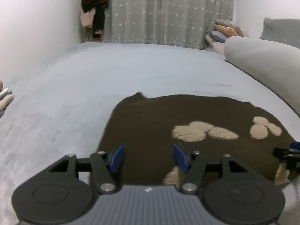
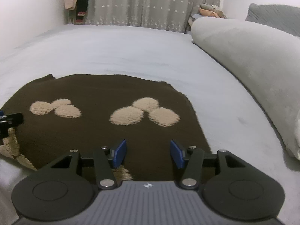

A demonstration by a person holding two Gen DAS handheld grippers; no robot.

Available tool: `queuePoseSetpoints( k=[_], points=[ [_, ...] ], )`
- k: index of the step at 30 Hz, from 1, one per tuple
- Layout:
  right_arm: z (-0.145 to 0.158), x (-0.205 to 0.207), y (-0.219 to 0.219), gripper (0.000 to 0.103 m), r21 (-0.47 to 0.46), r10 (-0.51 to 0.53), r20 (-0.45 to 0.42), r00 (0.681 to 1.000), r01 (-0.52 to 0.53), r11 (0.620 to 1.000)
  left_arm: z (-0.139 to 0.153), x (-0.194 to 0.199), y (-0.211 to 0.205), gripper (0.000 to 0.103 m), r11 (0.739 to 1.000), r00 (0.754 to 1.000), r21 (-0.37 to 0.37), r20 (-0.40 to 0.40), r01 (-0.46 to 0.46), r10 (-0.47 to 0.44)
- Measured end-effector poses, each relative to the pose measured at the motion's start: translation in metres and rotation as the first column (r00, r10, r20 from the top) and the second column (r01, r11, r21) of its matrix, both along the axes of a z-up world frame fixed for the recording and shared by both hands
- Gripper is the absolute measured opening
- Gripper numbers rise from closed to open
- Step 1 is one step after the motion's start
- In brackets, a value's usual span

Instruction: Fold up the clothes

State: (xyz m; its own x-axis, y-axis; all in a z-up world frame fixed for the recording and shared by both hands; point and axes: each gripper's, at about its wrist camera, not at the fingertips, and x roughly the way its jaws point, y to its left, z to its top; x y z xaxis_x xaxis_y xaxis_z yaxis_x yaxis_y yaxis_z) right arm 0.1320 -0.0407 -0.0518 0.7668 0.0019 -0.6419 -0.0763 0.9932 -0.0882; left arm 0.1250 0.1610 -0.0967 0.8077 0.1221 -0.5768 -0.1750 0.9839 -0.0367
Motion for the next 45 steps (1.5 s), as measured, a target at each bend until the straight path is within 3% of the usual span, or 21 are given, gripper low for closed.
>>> queuePoseSetpoints(
  k=[6, 18, 28, 45],
  points=[
    [-0.004, 0.002, -0.027, 0.061, 0.003, -0.03, -0.021, 0.999, 0.03, 1.0, -0.002, -0.002, 0.025, 0.069, 0.999, 0.999, -0.012, -0.013, -0.052, 0.052],
    [0.007, -0.003, -0.057, 0.065, 0.009, -0.085, -0.048, 0.995, 0.086, 0.996, 0.002, -0.013, 0.064, 0.07, 0.989, 0.987, -0.075, -0.099, -0.13, 0.123],
    [0.016, -0.018, -0.056, 0.065, 0.025, -0.094, -0.092, 0.991, 0.097, 0.995, 0.009, -0.02, 0.044, 0.076, 0.995, 0.982, -0.059, -0.175, -0.079, 0.067],
    [0.013, -0.04, -0.072, 0.065, 0.086, -0.121, -0.184, 0.976, 0.138, 0.987, 0.005, -0.037, 0.025, 0.078, 0.991, 0.963, -0.134, -0.263, 0.027, -0.062]
  ],
)
